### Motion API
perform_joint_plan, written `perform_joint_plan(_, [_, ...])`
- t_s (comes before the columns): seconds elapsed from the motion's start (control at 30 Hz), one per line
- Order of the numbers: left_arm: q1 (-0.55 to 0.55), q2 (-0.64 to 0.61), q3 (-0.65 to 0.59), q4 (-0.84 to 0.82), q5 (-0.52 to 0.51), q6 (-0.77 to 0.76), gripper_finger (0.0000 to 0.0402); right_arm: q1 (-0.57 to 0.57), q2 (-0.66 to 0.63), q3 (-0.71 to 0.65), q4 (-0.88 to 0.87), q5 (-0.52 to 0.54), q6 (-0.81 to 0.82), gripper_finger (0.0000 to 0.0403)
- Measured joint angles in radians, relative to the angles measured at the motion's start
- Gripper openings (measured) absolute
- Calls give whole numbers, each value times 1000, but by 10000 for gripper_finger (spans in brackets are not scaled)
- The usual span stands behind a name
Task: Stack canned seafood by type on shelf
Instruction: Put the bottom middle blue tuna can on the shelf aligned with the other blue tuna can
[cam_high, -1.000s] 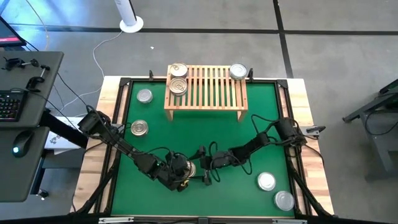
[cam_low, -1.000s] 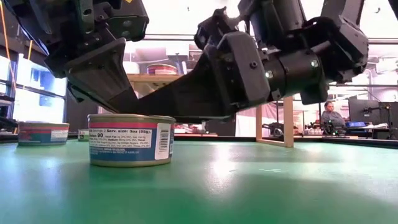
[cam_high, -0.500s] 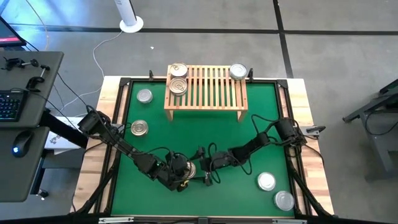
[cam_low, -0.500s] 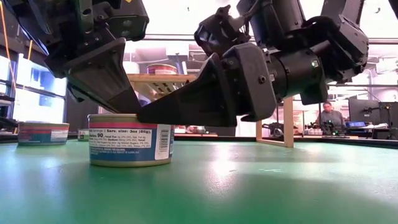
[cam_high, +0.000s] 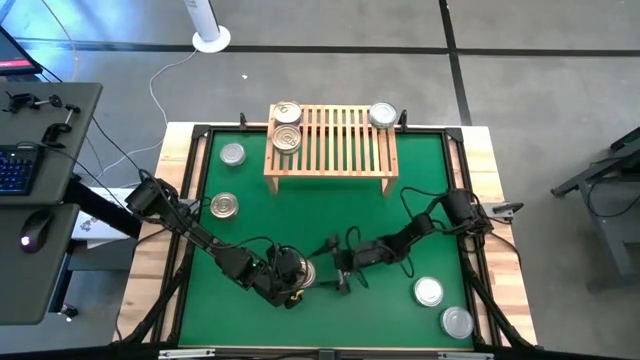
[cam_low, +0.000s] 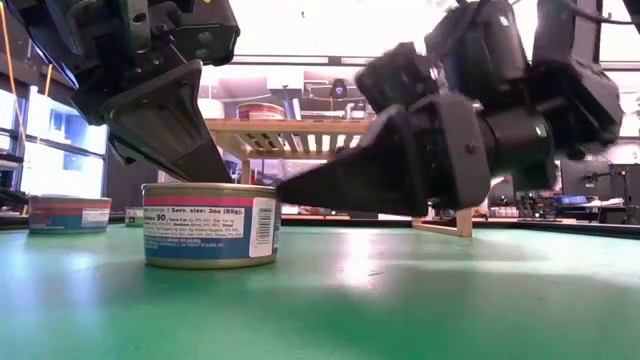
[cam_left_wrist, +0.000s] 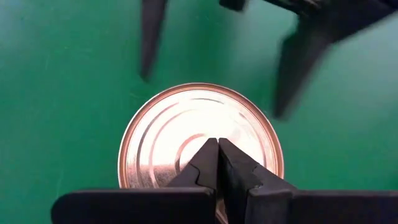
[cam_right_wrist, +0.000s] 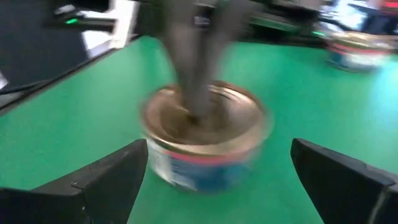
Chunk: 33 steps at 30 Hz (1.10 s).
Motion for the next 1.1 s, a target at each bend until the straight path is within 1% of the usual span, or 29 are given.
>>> perform_joint_plan(0.1, [0,0,0,0,-1,0,0,-3,0,-51,65,52,36,391])
perform_joint_plan(0.2, [4,0,0,1,-1,1,0,7,0,-40,47,41,55,391])
perform_joint_plan(0.3, [9,0,0,2,2,1,0,17,-1,22,-25,20,36,391])
perform_joint_plan(0.4, [11,0,0,2,2,1,0,20,-1,93,-180,19,18,391])
perform_joint_plan(0.43, [12,0,0,2,2,5,0,18,-1,108,-228,19,10,391])
perform_joint_plan(0.5, [12,0,0,2,2,9,0,14,-1,119,-265,19,4,391])
perform_joint_plan(0.67, [12,0,0,2,1,17,0,7,-1,108,-216,7,9,391])
perform_joint_plan(0.83, [13,-1,0,-2,3,20,0,2,59,172,-178,-53,5,391])
perform_joint_plan(1.1, [8,-3,-1,-4,11,19,0,-15,128,250,-174,-110,10,391])
